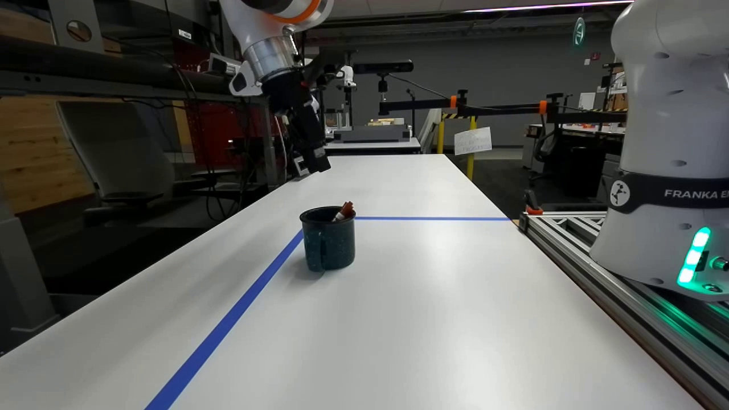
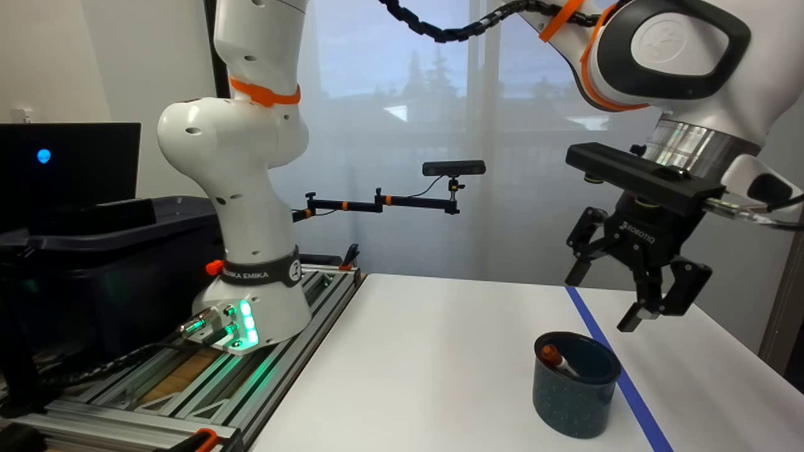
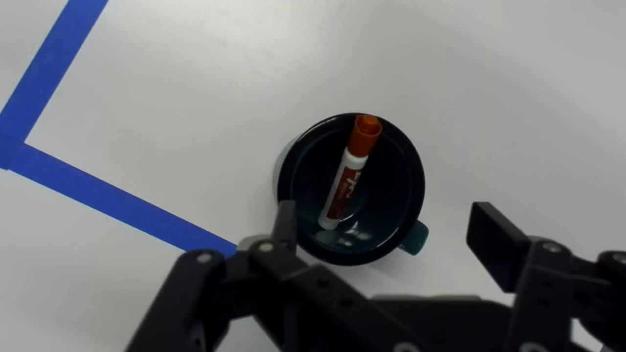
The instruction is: Place the sharpie on the table
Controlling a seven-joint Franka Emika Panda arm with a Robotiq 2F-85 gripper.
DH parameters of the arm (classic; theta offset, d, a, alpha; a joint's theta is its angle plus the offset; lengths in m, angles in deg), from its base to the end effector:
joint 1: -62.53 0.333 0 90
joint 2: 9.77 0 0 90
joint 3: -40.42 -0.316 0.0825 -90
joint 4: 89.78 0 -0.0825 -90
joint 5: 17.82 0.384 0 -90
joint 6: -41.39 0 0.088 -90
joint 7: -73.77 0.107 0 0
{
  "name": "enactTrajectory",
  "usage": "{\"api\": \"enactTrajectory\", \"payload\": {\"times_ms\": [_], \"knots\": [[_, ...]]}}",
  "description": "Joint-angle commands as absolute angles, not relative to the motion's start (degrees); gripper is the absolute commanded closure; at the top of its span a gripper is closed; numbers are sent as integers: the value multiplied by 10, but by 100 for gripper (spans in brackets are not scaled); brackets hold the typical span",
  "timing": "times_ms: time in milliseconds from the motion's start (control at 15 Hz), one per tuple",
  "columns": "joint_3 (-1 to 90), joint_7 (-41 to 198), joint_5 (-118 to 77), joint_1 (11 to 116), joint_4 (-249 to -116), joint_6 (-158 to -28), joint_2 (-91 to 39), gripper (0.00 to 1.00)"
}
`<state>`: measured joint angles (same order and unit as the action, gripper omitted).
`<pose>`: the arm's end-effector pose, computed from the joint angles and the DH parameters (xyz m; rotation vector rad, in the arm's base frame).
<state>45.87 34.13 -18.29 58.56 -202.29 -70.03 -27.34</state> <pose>0.5626 -0.0924 0.2965 -2.8984 -0.7887 0.4699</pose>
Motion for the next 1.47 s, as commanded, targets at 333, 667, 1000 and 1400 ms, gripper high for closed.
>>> {"api": "enactTrajectory", "payload": {"times_ms": [333, 667, 1000, 1400], "knots": [[429, 434, -216, 578, -1993, -639, -301, 40], [428, 454, -218, 574, -1990, -646, -322, 39], [428, 464, -230, 573, -1988, -655, -344, 44], [427, 492, -257, 578, -1980, -665, -365, 54]]}}
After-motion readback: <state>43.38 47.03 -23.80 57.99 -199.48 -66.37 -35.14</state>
